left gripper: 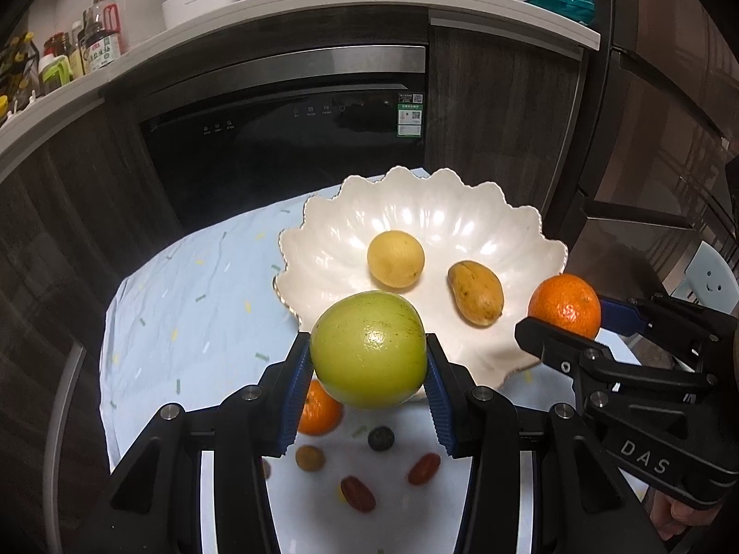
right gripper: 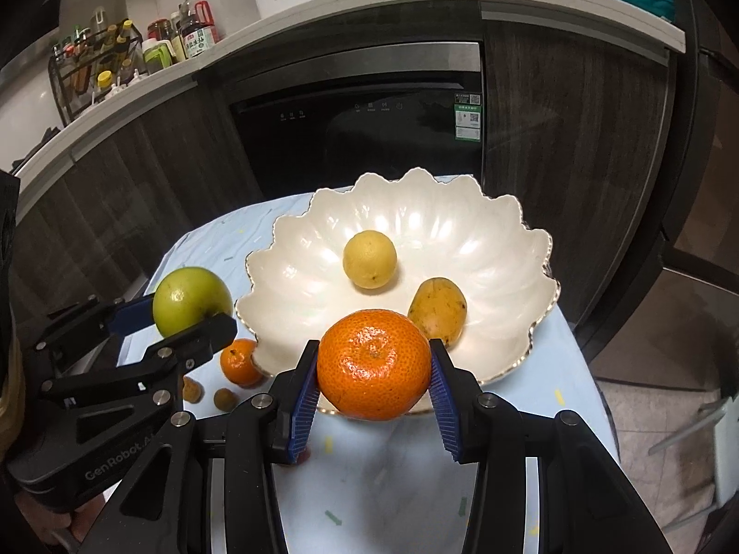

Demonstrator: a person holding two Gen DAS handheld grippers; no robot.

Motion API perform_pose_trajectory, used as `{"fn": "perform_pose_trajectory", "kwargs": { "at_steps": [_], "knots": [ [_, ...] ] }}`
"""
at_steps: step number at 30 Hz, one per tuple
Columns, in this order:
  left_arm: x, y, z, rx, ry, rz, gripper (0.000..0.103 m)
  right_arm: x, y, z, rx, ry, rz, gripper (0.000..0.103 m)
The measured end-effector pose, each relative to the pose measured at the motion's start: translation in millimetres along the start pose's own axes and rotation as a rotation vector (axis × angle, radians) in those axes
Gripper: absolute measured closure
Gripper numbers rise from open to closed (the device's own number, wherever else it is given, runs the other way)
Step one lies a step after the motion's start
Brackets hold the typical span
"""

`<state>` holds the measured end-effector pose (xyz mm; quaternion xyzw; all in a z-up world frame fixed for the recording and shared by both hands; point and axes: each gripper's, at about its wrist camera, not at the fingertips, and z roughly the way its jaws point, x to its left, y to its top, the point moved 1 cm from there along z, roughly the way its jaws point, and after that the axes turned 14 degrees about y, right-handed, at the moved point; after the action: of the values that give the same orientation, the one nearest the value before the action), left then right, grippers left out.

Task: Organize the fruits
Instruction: 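Carry apple and mandarin into the white bowl and open both grippers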

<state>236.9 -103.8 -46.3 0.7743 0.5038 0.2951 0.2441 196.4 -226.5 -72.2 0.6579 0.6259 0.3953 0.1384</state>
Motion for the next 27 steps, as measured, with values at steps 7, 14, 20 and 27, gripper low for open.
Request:
{"fn": "perform_pose_trajectory", "kwargs": {
  "at_steps": [7,14,20,27],
  "knots": [
    [-2,12,16,0.008,-0.008,0.019,0.057,-4,6,12,0.018,0.013,0.002,0.058],
    [-3,15,37,0.039,-0.010,0.023,0.057,-9,6,28,0.044,0.018,0.006,0.058],
    [-3,17,50,0.059,-0.024,0.021,0.057,-13,7,40,0.067,0.038,0.013,0.057],
    [6,18,52,0.043,0.032,0.001,0.035,-17,8,42,0.054,0.007,0.019,0.038]
  ]
}}
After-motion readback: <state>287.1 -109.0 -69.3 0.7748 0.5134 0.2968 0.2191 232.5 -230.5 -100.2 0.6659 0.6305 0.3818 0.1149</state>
